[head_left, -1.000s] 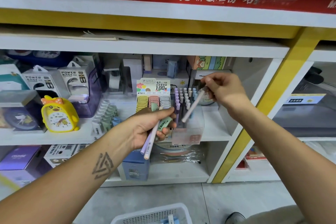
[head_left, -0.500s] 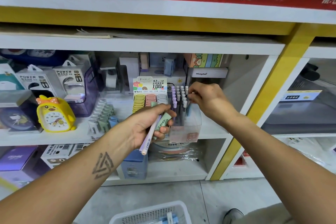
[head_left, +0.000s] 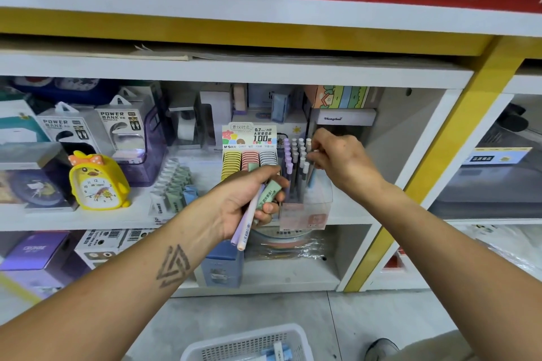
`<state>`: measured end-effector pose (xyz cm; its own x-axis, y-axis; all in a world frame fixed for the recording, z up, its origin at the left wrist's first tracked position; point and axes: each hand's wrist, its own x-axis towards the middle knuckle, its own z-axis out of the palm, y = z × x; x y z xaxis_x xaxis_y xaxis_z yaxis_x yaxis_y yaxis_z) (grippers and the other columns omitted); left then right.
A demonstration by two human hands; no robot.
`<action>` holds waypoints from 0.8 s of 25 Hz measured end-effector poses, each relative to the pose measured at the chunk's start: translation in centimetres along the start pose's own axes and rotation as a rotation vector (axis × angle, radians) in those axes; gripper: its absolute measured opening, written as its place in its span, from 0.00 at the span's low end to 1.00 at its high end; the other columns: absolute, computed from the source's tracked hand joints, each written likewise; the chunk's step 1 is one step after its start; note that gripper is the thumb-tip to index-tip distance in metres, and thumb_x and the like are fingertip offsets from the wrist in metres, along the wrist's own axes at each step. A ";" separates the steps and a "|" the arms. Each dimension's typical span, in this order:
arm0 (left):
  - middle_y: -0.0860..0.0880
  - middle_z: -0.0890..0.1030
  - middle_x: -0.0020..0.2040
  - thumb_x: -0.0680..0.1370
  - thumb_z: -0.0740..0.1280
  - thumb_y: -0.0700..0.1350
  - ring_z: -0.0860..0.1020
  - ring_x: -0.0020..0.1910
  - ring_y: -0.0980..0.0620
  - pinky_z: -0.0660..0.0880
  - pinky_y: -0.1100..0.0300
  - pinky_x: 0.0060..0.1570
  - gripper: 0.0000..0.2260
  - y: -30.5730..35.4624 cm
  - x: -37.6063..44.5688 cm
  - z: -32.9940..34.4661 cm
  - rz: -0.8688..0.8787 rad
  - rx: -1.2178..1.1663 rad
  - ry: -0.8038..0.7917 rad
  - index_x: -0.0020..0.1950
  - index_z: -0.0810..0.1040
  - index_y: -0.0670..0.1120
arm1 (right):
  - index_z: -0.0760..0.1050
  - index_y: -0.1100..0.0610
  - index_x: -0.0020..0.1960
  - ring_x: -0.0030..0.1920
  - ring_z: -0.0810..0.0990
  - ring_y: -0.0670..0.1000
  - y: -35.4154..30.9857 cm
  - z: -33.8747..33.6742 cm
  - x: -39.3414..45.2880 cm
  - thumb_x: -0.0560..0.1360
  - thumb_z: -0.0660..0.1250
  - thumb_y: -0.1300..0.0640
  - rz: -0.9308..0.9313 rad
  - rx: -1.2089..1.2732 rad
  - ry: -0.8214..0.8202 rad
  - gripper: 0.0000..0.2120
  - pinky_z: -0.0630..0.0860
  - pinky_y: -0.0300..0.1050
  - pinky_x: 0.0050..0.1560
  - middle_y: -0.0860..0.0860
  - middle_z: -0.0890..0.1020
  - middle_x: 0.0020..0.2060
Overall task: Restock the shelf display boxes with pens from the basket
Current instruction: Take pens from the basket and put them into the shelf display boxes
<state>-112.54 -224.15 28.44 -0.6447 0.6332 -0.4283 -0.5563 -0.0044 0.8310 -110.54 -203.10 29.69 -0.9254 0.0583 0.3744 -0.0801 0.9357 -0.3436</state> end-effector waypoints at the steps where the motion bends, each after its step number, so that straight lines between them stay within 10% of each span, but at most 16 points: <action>1: 0.47 0.74 0.31 0.80 0.65 0.53 0.66 0.22 0.55 0.61 0.68 0.18 0.14 0.0 0.0 0.0 0.005 -0.002 0.003 0.43 0.78 0.43 | 0.75 0.57 0.48 0.41 0.81 0.58 0.0 0.0 0.0 0.79 0.69 0.55 -0.013 -0.030 0.036 0.06 0.79 0.53 0.42 0.55 0.82 0.40; 7: 0.47 0.74 0.31 0.68 0.75 0.59 0.66 0.21 0.54 0.64 0.67 0.20 0.17 -0.2 0.0 0.1 0.102 0.056 0.016 0.41 0.80 0.45 | 0.80 0.55 0.64 0.51 0.76 0.53 -0.3 0.2 0.0 0.81 0.65 0.55 -0.032 -0.142 -0.027 0.13 0.77 0.50 0.51 0.50 0.74 0.53; 14: 0.45 0.76 0.31 0.72 0.73 0.58 0.71 0.23 0.52 0.69 0.64 0.22 0.20 -0.1 0.1 0.2 0.196 0.015 0.069 0.48 0.82 0.41 | 0.82 0.58 0.54 0.29 0.70 0.50 -4.2 -0.8 -0.9 0.81 0.67 0.58 0.099 0.812 -0.315 0.07 0.65 0.40 0.27 0.60 0.79 0.34; 20: 0.44 0.75 0.31 0.73 0.72 0.58 0.71 0.23 0.51 0.69 0.62 0.22 0.22 -0.1 0.1 0.5 0.200 -0.050 0.155 0.53 0.76 0.40 | 0.82 0.51 0.58 0.44 0.81 0.50 -4.5 -0.9 -1.0 0.69 0.79 0.48 0.049 0.771 -0.446 0.20 0.80 0.43 0.45 0.53 0.84 0.46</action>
<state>-112.26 -223.75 28.47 -0.8151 0.4895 -0.3100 -0.4327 -0.1585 0.8875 -108.92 -207.02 31.65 -0.9796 -0.1989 0.0290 -0.1143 0.4324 -0.8944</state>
